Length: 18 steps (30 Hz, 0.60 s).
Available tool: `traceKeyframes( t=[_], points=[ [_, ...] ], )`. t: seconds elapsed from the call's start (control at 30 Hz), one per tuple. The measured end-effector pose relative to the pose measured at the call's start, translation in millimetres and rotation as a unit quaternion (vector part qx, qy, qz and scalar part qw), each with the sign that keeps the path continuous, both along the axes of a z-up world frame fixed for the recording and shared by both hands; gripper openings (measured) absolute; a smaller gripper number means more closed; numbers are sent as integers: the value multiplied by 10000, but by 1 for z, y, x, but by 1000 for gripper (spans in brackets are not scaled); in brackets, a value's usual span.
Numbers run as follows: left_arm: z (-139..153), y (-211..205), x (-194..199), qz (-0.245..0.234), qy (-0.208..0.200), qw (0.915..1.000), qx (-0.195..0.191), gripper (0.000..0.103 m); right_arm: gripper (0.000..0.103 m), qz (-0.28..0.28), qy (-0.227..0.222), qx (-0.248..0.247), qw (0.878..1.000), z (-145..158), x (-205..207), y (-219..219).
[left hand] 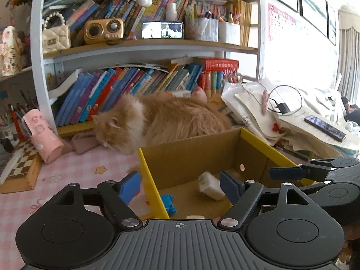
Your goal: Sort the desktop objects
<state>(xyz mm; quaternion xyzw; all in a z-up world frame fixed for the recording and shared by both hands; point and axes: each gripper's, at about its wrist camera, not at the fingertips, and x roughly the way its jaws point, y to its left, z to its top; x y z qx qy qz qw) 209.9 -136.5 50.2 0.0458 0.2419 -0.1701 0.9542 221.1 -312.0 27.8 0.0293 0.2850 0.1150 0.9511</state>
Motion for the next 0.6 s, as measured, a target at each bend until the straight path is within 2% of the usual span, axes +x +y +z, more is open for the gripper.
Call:
traceKeyframes(
  t=[0.2, 0.4, 0.6],
  points=[
    [2, 5, -15, 6, -99, 9999, 64, 81, 68, -161, -57, 56, 9998, 6, -13, -5],
    [4, 13, -28, 88, -105, 9999, -27, 82, 68, -343, -122, 287, 9989, 17, -31, -11],
    [5, 21, -39, 133, -107, 9998, -91, 82, 68, -485, -198, 284, 9982, 21, -47, -10]
  ],
)
